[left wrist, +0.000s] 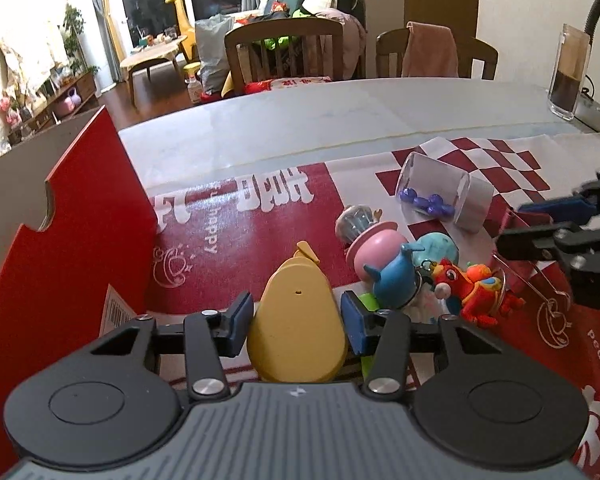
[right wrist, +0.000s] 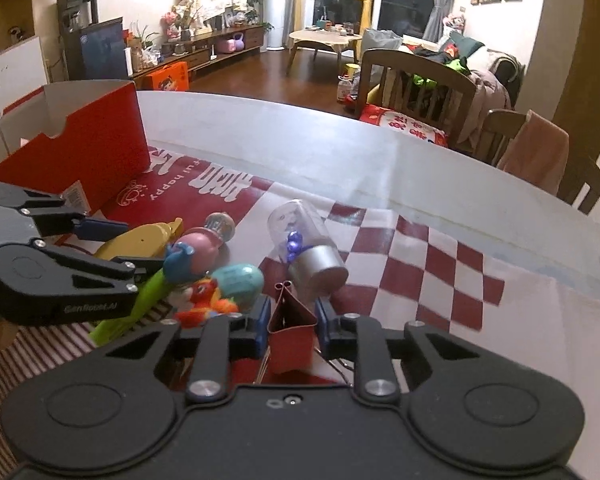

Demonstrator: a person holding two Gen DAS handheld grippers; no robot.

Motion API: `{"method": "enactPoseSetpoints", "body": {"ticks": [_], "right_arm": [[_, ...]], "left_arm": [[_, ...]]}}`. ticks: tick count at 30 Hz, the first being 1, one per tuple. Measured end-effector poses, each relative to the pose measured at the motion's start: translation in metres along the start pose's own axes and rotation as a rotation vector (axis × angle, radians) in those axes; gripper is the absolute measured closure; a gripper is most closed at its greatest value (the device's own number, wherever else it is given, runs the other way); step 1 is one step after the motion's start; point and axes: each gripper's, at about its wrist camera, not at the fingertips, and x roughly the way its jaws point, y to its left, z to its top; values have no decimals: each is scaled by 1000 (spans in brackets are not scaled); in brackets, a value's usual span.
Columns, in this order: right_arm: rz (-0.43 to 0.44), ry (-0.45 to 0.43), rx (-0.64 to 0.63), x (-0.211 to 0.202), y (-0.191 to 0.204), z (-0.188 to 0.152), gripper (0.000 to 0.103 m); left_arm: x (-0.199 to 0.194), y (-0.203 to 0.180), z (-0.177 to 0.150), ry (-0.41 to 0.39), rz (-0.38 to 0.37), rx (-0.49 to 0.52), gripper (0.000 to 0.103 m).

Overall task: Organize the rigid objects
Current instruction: 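Grasp the yellow pear toy with the left gripper while the right gripper grasps the pink clip, then carry the pear toy and pink clip into the box and open both grippers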

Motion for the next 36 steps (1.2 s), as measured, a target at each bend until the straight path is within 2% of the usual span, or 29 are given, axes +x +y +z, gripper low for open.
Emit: {"method": "enactPoseSetpoints", "body": {"ticks": [7,13,24,30,36], "right_arm": [[11,-31,58,-34,2,0,80],[19,-44,75,-63,12,1,80],[13,-84,102,-103,37,15,80],[20,-113,94,-116,62,33,80],[30,-140,79,-117,93,57,80]], "left_arm": [[-15,6,-5,10,-20,-43,56],[-36,14,-6,10,-79,-129,56],[-89,15,1,-25,-176,-169,56],[-121,31,10,-60,-199,-171,56],[-148,60,20,-124,-188,-170,56]]}}
